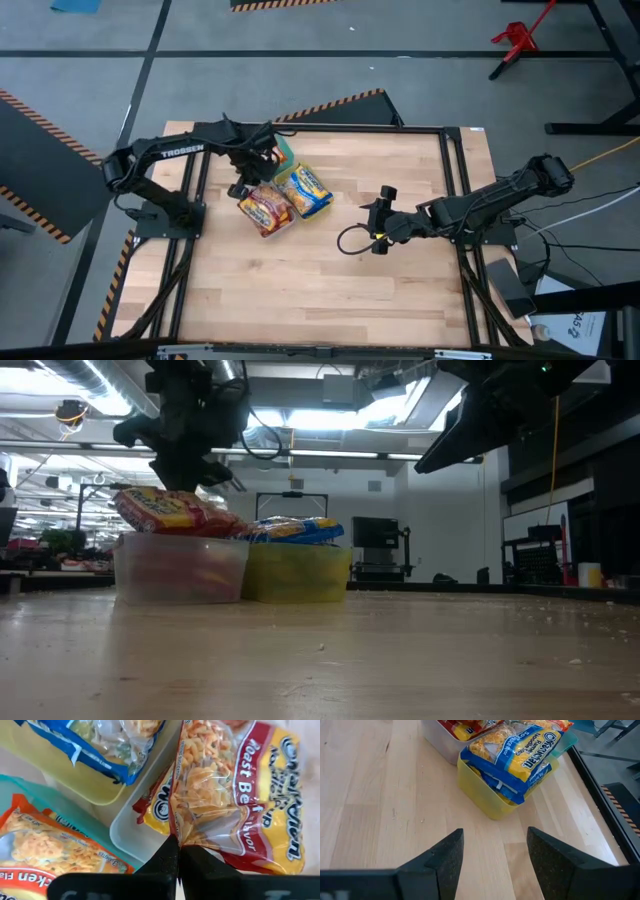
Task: Sort Maruchan noodles
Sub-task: Put the bottom red noodle pack into the transparent bin, then return to home position
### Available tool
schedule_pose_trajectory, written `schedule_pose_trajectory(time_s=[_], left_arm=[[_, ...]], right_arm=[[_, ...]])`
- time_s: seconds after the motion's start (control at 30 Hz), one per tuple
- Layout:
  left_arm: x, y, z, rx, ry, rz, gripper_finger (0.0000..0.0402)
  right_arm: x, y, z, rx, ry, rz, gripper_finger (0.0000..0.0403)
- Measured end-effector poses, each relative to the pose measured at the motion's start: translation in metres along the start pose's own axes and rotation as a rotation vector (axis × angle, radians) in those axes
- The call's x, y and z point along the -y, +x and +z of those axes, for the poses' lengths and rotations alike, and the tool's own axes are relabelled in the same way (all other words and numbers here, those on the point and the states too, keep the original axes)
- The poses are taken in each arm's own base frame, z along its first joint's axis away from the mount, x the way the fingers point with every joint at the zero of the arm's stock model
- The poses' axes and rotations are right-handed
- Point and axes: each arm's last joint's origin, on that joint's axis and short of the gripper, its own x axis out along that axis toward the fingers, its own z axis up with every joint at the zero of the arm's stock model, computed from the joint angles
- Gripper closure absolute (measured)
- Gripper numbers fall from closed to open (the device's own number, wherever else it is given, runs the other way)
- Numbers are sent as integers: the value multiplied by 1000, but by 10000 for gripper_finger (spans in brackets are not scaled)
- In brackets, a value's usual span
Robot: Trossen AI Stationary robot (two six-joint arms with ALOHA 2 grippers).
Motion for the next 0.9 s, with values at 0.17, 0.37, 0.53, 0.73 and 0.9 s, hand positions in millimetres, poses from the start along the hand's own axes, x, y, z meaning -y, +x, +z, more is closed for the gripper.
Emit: schedule_pose_trajectory(time_s=[0.17,0.37,0.53,0.73,0.9], left_arm=[[2,1,2,-41,16,38,361],[1,1,2,-60,-54,75,293],[-4,1,7,-11,-95,132,255],[-7,0,5,-133,-262,320,251],[-8,-2,2,-211,-374,469,250]], right_arm=[[0,0,0,-2,-2,0,196],[0,0,0,-2,-4,0,196],[0,0,1,7,-5,1,196],[0,0,2,17,-18,2,196],[0,-2,11,89,11,7,196]])
